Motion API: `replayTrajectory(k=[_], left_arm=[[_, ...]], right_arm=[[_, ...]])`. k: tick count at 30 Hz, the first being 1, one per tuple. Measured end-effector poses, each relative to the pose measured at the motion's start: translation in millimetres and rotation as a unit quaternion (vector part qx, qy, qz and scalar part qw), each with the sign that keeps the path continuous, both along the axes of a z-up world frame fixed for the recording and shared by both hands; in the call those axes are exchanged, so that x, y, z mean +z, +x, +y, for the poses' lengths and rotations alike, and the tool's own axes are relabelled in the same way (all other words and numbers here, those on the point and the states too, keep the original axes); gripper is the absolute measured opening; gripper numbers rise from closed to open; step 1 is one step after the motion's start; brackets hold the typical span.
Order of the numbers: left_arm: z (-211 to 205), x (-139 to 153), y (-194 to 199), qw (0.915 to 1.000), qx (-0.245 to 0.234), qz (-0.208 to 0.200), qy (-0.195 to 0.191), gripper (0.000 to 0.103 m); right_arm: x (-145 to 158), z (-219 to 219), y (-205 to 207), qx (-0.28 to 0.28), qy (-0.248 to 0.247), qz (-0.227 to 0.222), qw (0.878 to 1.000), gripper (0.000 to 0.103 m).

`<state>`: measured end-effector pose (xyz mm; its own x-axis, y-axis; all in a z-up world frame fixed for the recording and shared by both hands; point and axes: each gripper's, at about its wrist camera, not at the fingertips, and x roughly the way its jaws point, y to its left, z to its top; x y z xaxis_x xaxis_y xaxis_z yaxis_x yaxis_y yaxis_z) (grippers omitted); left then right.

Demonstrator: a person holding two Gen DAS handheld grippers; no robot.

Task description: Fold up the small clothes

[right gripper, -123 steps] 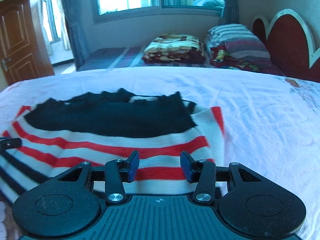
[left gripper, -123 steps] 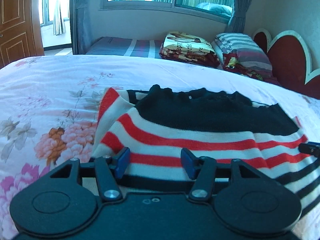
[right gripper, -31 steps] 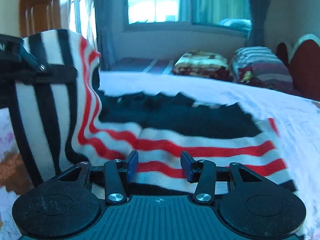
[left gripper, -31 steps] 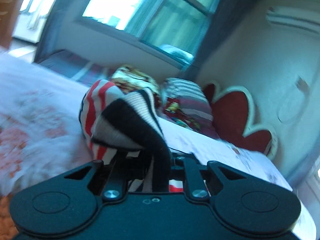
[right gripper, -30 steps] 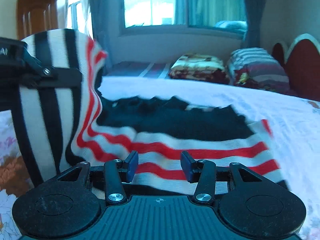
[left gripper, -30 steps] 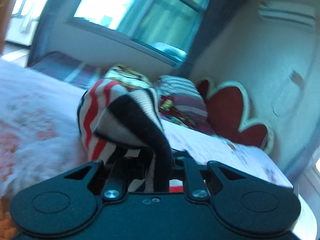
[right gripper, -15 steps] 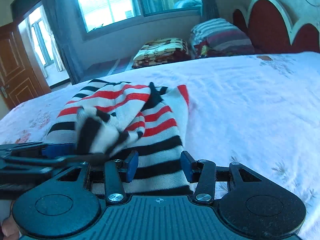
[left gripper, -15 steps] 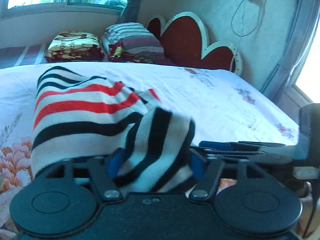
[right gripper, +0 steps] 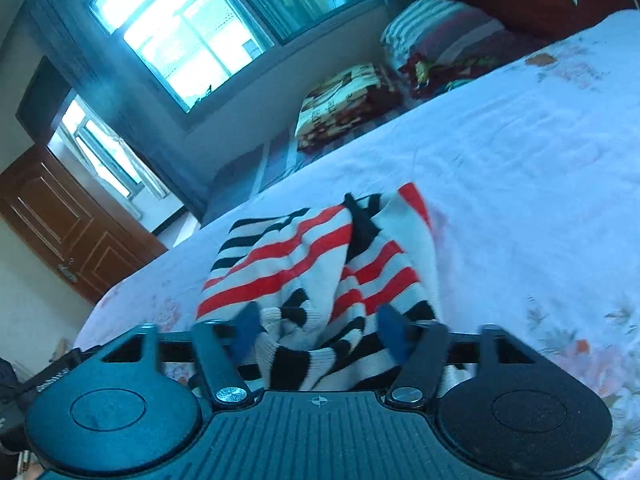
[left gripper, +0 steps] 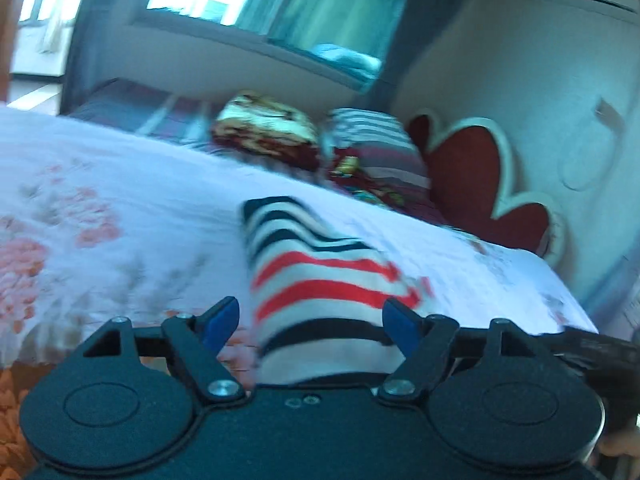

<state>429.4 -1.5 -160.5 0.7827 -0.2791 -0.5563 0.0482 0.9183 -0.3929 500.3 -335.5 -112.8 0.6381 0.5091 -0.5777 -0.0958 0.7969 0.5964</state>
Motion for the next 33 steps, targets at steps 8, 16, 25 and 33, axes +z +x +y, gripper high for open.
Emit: replayTrajectory(k=[8, 16, 25, 33], left_arm=[[-27, -39, 4, 0.9966, -0.060, 0.046, 0.030, 0.076], [-30, -35, 2, 0.9968, -0.059, 0.049, 0.023, 0.078], [-47, -19, 1, 0.9960, -0.080, 0.036, 0.013, 0.077], [-51, -48, 5, 0.9932, -0.082, 0.082, 0.009, 0.083]], right_arm=[[-24, 25, 30, 0.023, -0.013, 0.036, 0.999, 0.054], [-16, 20, 19, 0.021, -0.040, -0.026, 0.999, 0.026], [-15, -17, 1, -0.018, -0.062, -0.046, 0.997, 0.024], [-29, -36, -12, -0.021, -0.033, 0.002, 0.999, 0.029]])
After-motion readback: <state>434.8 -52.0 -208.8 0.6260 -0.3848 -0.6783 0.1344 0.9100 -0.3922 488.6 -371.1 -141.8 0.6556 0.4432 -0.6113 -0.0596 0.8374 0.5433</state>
